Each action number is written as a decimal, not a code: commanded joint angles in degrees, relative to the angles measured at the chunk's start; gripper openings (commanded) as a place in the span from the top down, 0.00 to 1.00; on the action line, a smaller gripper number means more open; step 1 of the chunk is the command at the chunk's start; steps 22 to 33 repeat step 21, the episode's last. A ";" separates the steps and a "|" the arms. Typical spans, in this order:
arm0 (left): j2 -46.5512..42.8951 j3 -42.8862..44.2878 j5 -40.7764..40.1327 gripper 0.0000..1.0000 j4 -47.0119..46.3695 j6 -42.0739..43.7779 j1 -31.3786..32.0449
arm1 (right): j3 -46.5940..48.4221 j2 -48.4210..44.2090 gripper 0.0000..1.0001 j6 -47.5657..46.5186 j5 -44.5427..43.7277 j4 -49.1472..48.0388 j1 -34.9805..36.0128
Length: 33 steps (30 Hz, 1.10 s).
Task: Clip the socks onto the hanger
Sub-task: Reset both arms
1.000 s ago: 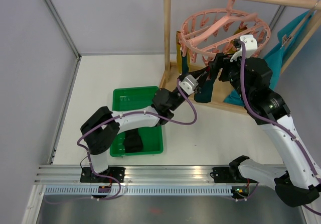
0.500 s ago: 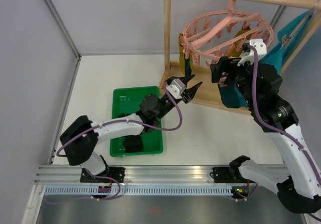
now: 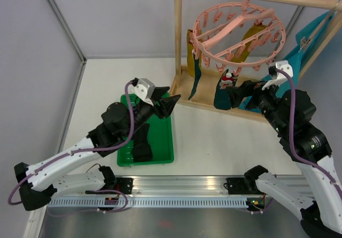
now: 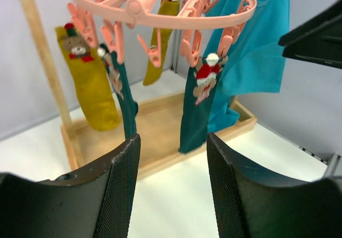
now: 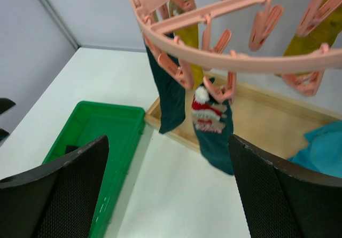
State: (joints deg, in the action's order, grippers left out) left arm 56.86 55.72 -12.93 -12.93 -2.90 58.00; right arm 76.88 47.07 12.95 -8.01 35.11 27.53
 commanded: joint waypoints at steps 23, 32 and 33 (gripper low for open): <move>-14.06 -0.18 -8.96 0.40 28.57 -8.18 0.19 | -10.52 -4.97 0.02 4.10 9.24 -2.59 -0.11; -14.06 -0.18 -8.96 0.40 28.57 -8.18 0.19 | -10.52 -4.97 0.02 4.10 9.24 -2.59 -0.11; -14.06 -0.18 -8.96 0.40 28.57 -8.18 0.19 | -10.52 -4.97 0.02 4.10 9.24 -2.59 -0.11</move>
